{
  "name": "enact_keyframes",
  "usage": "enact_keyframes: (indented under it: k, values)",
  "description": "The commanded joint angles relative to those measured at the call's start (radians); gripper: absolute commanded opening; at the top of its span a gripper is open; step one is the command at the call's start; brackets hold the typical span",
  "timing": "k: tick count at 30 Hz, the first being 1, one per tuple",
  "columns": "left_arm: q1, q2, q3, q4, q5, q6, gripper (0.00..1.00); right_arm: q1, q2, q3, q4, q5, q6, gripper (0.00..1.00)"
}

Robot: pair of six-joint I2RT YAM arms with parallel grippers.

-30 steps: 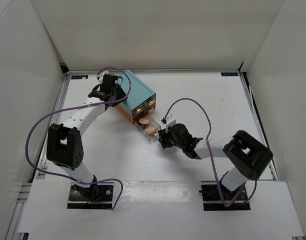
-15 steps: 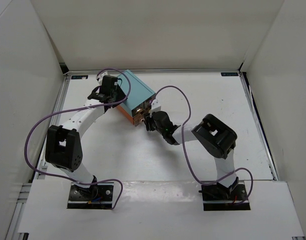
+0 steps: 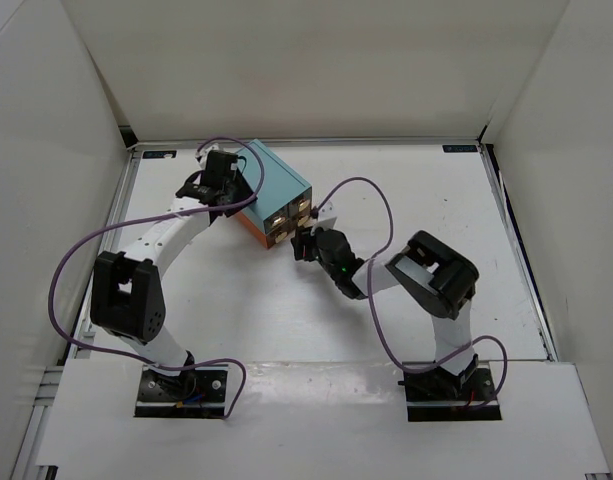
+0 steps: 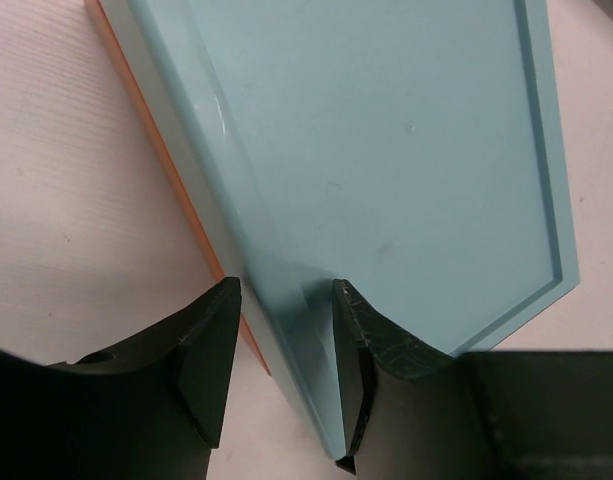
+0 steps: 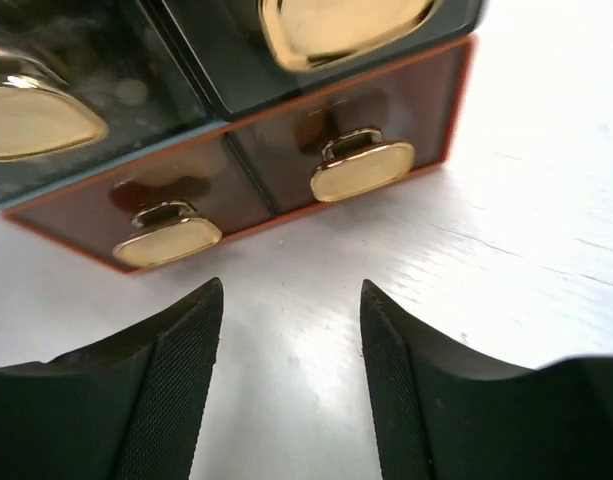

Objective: Organize the makeup

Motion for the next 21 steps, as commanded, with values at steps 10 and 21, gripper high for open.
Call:
enact_keyframes:
  k: [10,21]
  values:
    - [-0.015,-0.225,0.175,-0.239,-0.244,0.099,0.81,-0.03,-0.625,-0.216,-0.512,0.194,0.063,0.99]
    - [-0.011,-0.505,-0.118,-0.395,-0.347,-0.015,0.98,-0.441,-0.929,-0.169,-1.154,0.081,0.158,0.99]
